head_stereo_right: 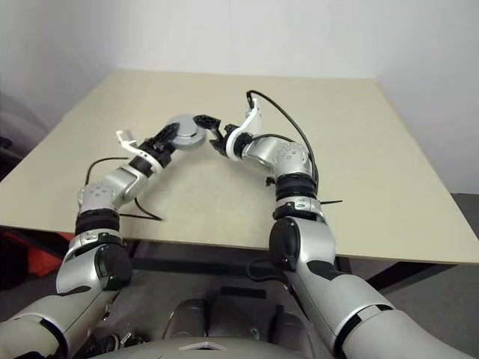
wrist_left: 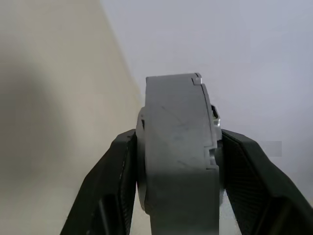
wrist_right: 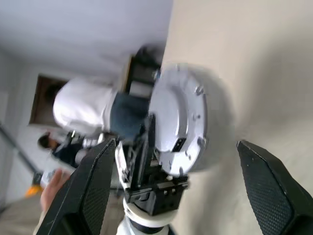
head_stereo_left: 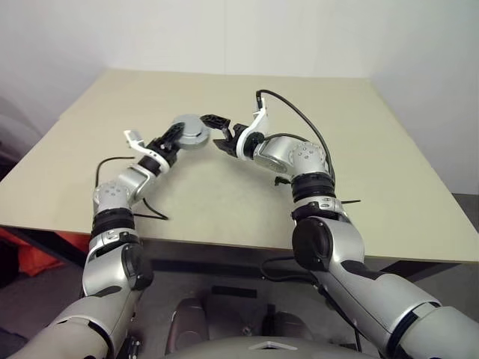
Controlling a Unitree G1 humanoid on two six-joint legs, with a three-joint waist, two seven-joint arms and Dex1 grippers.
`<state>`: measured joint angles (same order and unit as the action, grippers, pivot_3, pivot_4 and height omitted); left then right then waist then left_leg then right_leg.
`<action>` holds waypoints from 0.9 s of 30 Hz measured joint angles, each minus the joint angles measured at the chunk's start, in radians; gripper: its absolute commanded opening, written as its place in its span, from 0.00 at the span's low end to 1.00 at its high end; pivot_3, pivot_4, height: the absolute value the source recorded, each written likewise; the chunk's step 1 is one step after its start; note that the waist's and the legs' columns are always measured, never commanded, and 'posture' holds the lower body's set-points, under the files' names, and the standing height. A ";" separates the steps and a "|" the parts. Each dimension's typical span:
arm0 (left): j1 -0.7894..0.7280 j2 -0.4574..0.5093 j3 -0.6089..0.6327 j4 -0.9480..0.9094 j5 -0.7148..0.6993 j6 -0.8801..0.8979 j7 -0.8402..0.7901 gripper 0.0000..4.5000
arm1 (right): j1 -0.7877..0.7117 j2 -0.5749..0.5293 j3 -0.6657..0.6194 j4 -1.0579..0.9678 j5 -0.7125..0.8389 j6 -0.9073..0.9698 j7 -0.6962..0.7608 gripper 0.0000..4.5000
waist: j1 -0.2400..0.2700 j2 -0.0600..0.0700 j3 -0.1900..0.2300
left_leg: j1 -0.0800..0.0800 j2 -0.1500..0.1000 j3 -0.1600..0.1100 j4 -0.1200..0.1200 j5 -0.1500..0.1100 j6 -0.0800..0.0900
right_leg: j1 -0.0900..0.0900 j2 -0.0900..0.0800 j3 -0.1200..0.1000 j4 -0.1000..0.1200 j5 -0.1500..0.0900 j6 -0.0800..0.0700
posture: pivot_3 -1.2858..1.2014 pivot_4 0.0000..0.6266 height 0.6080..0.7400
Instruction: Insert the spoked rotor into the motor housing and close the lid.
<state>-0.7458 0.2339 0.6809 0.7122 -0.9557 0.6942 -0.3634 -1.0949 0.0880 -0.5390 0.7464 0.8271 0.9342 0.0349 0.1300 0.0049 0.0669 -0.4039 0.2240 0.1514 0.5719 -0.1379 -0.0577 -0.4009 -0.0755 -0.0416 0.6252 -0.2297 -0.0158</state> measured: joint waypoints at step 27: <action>0.017 0.116 0.145 0.216 0.062 -0.318 0.202 0.51 | 0.056 -0.113 -0.037 0.003 -0.001 0.032 -0.010 0.99 | 0.020 0.000 0.000 | 0.001 0.001 -0.001 0.004 0.001 -0.002 | 0.002 -0.001 -0.002 0.002 0.002 0.001 | 0.52 0.00 1.00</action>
<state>-0.7290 0.3503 0.8257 0.9281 -0.8934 0.3763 -0.1611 -1.0387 -0.0253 -0.5758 0.7491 0.8258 0.9658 0.0248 0.1502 0.0045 0.0667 -0.4028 0.2245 0.1501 0.5756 -0.1367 -0.0596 -0.3984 -0.0761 -0.0432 0.6270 -0.2280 -0.0151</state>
